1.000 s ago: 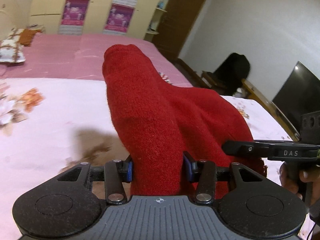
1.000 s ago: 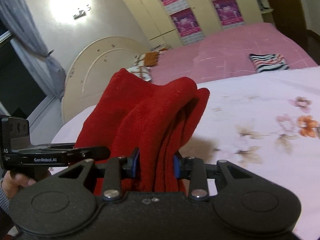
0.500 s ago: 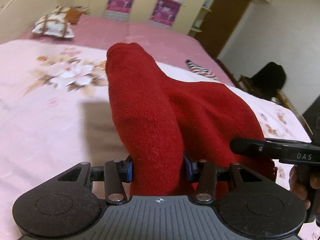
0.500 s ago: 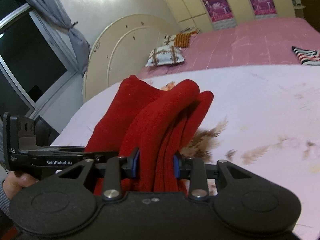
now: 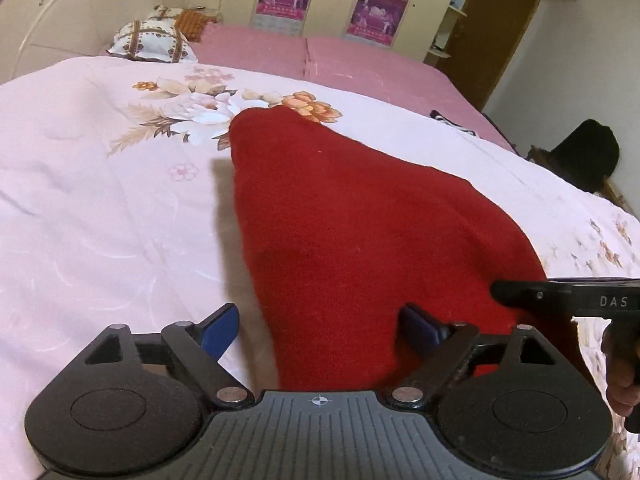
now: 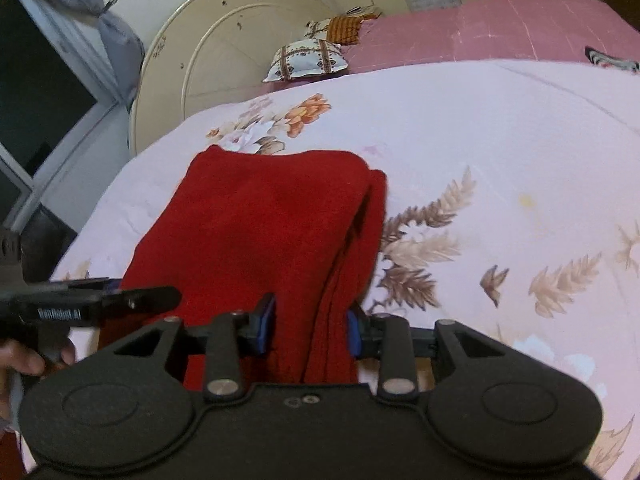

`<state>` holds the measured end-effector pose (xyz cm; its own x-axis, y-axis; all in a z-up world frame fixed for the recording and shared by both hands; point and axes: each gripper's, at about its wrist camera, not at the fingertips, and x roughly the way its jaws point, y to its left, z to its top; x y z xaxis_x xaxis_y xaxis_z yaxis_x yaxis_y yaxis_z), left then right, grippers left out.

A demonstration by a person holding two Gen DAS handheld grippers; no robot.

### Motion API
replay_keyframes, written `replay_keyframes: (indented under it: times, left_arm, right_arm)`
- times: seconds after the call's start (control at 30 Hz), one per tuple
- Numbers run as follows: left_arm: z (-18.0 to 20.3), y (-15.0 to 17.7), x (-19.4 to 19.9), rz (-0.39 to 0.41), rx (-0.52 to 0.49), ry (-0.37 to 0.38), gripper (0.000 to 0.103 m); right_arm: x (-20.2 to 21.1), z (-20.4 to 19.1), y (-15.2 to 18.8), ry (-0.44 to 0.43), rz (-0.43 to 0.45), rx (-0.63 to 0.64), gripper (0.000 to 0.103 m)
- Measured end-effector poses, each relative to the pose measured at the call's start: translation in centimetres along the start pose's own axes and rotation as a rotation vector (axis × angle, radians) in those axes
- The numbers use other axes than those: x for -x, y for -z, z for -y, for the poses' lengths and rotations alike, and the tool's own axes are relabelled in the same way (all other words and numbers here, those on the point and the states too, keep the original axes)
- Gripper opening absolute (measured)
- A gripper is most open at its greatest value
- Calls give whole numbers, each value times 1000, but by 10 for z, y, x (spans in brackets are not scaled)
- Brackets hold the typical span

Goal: Fold small clothes

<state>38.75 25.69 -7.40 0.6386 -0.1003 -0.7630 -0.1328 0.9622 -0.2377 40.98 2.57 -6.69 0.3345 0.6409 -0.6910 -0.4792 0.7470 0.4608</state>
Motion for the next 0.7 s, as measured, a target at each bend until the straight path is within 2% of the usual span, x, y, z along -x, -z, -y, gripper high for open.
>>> replay_keyframes:
  times: [0.2, 0.3, 0.37, 0.47, 0.57, 0.7]
  left_arm:
    - [0, 3, 0, 16, -3, -23, 89]
    - [5, 1, 8, 18, -26, -57, 89]
    - [13, -1, 19, 20, -44, -94, 89]
    - [25, 2, 44, 62, -72, -110, 89]
    - [33, 12, 58, 85, -88, -110, 89]
    - [36, 25, 58, 71, -77, -125, 89]
  right_arm:
    - [4, 0, 4, 9, 1, 6, 41]
    - [3, 1, 1, 18, -6, 1, 46]
    - [3, -3, -3, 37, -15, 4, 52]
    - [25, -18, -4, 66, 36, 66, 53]
    - [52, -32, 0, 34, 74, 130, 50]
    - [58, -45, 10, 43, 52, 187, 49]
